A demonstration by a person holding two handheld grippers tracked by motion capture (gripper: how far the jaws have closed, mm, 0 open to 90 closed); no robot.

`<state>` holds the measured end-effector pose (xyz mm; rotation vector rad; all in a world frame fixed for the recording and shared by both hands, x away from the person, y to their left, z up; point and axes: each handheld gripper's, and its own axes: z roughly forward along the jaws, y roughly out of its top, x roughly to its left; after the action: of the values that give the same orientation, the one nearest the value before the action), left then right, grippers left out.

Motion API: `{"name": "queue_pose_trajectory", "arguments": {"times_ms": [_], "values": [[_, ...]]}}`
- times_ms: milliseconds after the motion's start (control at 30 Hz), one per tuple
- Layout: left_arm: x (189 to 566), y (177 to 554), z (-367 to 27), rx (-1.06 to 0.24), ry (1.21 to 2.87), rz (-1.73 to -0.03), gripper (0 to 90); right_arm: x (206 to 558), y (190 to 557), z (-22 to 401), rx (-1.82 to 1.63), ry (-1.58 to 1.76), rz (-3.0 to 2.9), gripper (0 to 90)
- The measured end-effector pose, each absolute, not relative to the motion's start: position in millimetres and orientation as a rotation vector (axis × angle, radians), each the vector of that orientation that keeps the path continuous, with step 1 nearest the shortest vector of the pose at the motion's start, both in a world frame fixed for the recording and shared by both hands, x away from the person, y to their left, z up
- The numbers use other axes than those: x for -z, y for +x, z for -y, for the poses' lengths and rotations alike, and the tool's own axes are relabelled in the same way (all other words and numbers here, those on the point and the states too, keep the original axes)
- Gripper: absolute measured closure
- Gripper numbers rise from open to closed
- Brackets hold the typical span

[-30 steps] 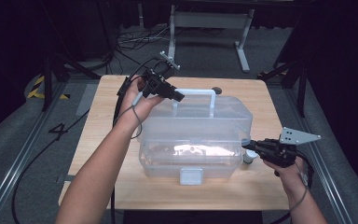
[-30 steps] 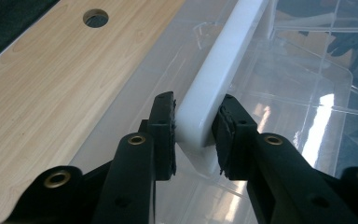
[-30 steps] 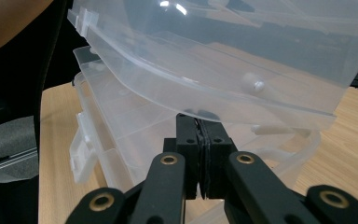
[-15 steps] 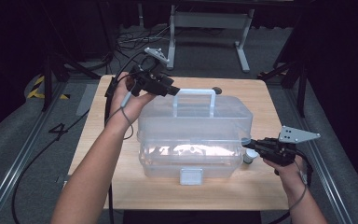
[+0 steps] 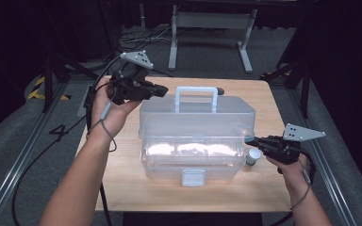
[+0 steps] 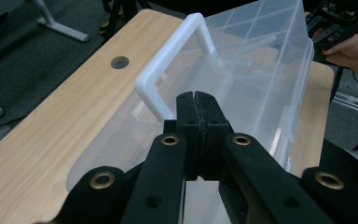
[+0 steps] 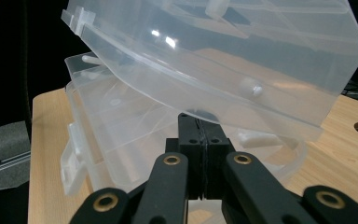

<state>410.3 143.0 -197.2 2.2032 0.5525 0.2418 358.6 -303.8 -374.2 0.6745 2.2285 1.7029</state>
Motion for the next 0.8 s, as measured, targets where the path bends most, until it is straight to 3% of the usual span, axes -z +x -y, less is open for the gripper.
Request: {"name": "queue_pose_trajectory", "arguments": {"times_ms": [800], "values": [[235, 342, -182, -0.222, 2.012, -0.535, 87.8, 358, 369, 296, -1.663, 0.755, -2.191, 90.0]]}}
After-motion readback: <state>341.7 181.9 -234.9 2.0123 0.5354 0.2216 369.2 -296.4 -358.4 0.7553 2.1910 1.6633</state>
